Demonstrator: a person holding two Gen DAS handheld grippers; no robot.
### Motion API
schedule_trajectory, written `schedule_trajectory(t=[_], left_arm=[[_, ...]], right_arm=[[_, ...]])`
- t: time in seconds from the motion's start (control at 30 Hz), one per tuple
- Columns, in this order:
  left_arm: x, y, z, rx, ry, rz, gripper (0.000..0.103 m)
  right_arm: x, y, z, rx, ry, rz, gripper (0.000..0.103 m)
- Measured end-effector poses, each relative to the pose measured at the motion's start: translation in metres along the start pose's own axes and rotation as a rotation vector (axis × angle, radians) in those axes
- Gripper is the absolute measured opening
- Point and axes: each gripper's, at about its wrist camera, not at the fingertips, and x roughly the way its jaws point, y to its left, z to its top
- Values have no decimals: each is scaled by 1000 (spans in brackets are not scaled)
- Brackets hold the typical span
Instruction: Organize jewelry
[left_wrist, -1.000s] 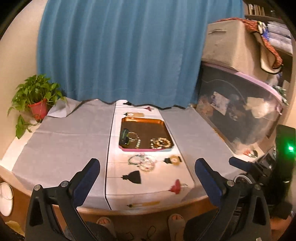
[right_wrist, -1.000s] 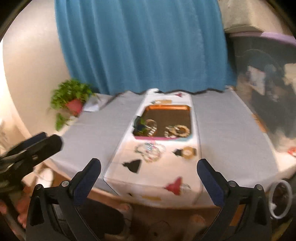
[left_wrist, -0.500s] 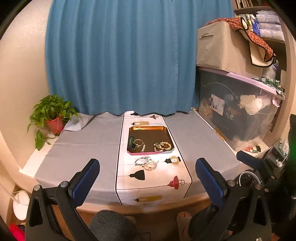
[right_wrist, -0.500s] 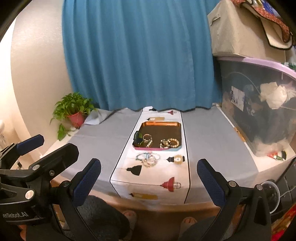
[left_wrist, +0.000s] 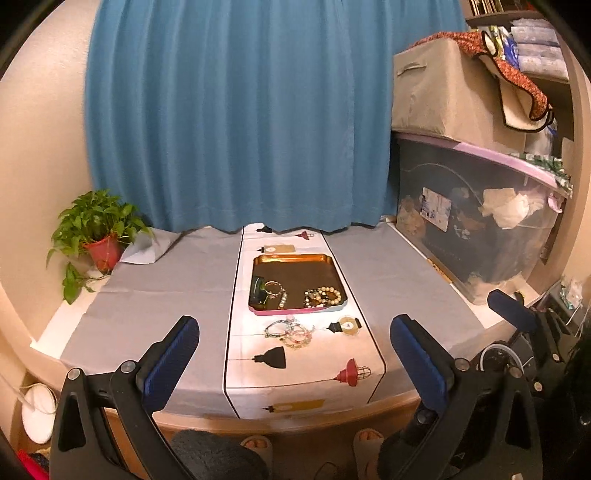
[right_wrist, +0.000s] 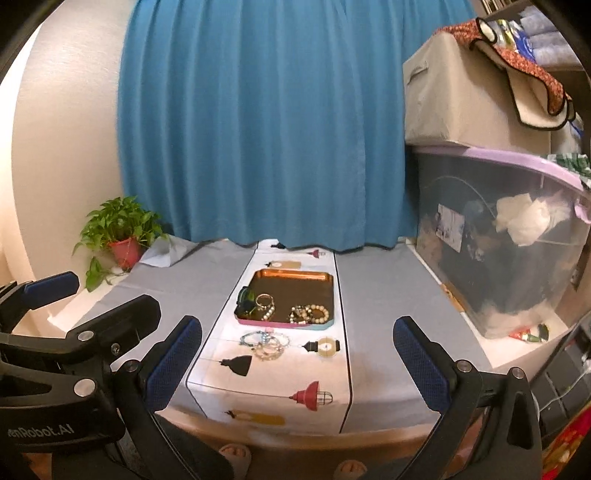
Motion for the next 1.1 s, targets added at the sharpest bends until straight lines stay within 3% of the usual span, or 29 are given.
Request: schedule_trajectory(t=[0.13,0.27,0.4,0.6,0.8,1.03,1.1], left_arm=[[20,-2,5,19,-2,3,103],[40,-6,9,27,39,-9,103],[59,-7,10,23,50,-39,103],[85,-3,5,13,68,-18,103],[126,15,-20,8,54,-90,103],[184,44,-52,-27,107,-236,103],[207,55,-58,-55,140,-216,102]], right_arm=[[30,-5,3,15,86,52,103],[48,-11,3,-10,86,40,103],[69,-19,2,-9,125,82,103],[102,-21,-5,13,150,124,103],[142,-14,-28,-6,150,198,103],[198,-7,-67,-21,175,326,103],[220,-10,-77,-8,193,360,103]])
